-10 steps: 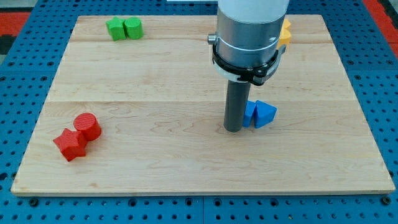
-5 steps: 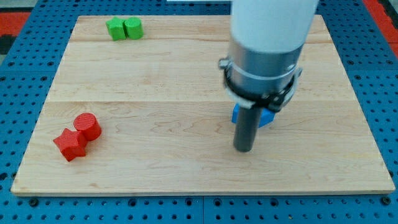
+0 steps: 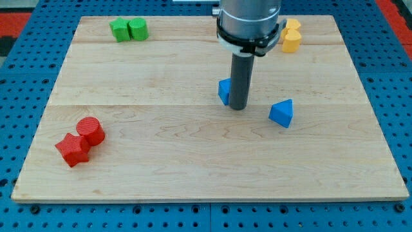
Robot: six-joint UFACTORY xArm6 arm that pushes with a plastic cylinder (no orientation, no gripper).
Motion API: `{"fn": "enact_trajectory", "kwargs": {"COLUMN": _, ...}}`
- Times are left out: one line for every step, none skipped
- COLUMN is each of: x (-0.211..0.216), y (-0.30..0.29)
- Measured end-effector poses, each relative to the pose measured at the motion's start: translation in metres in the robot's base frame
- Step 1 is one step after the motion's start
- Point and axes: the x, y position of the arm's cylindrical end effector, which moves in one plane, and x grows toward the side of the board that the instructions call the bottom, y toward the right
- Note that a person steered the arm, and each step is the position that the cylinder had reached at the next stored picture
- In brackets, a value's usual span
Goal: Move the blue cube towards the green circle
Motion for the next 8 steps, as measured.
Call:
{"fn": "enact_trajectory", "kwargs": {"x": -0.026, "y": 0.001}}
{"fn": "enact_trajectory", "kwargs": {"x": -0.04, "y": -0.037}}
{"fn": "enact_trajectory", "kwargs": {"x": -0.075, "y": -0.044}}
{"fn": "enact_trajectory", "kwargs": {"x": -0.097, "y": -0.046}}
{"fn": "enact_trajectory", "kwargs": {"x": -0.117, "y": -0.053}}
{"fn": "enact_trajectory", "kwargs": {"x": -0.13, "y": -0.073}}
{"fn": "enact_trajectory", "kwargs": {"x": -0.135, "y": -0.107}}
{"fn": "enact_trajectory", "kwargs": {"x": -0.133, "y": -0.126}}
